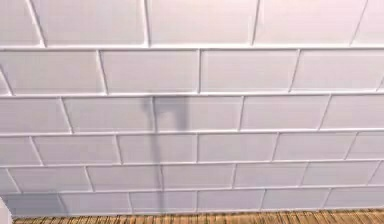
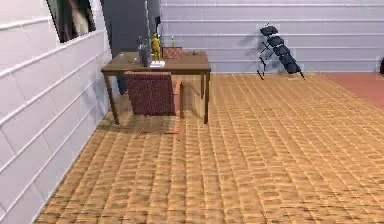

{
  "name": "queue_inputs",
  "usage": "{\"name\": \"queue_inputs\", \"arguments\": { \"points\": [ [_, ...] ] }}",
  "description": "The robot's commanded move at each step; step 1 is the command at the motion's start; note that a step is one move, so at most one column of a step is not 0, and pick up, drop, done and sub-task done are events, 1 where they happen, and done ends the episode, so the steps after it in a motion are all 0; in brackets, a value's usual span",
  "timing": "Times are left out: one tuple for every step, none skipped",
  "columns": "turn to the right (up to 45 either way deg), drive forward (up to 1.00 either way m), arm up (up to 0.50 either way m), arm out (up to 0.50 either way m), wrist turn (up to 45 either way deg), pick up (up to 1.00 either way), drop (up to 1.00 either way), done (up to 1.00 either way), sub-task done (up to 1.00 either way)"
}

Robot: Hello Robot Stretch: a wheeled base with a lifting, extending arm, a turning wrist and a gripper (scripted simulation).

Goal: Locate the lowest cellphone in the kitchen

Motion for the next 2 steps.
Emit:
{"name": "queue_inputs", "arguments": {
  "points": [
    [-45.0,0.00,0.00,0.00,0.0,0.00,0.00,0.00,0.00],
    [-6.0,0.00,0.00,0.00,0.0,0.00,0.00,0.00,0.00]
  ]
}}
